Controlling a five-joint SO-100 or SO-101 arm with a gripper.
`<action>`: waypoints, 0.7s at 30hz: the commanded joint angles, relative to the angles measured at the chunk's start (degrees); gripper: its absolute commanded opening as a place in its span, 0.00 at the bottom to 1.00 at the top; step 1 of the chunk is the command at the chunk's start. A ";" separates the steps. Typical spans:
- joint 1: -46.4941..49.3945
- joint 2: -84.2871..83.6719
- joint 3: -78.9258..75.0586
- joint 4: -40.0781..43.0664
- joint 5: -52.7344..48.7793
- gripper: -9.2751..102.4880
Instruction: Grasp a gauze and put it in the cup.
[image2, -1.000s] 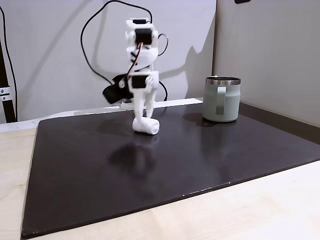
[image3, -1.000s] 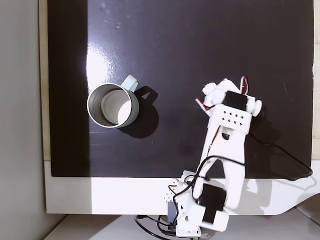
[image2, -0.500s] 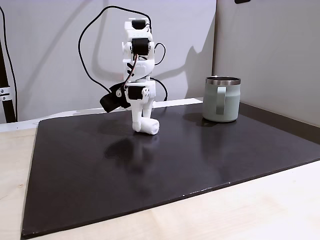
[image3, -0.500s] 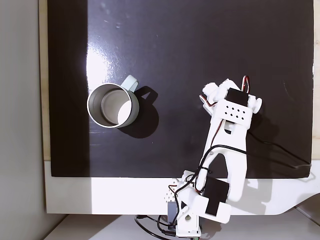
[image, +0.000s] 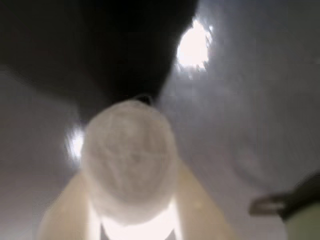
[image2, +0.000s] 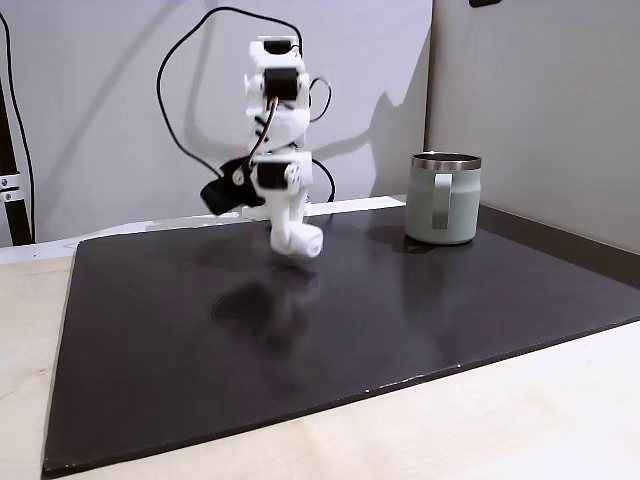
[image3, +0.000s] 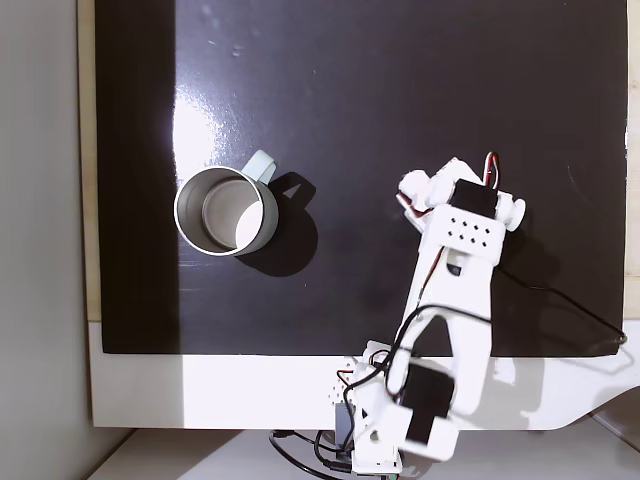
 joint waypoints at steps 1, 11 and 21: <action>-2.46 8.61 -2.81 5.27 -0.62 0.08; -9.76 21.01 -14.24 24.61 -0.18 0.08; -14.24 27.60 -19.95 30.67 -1.32 0.08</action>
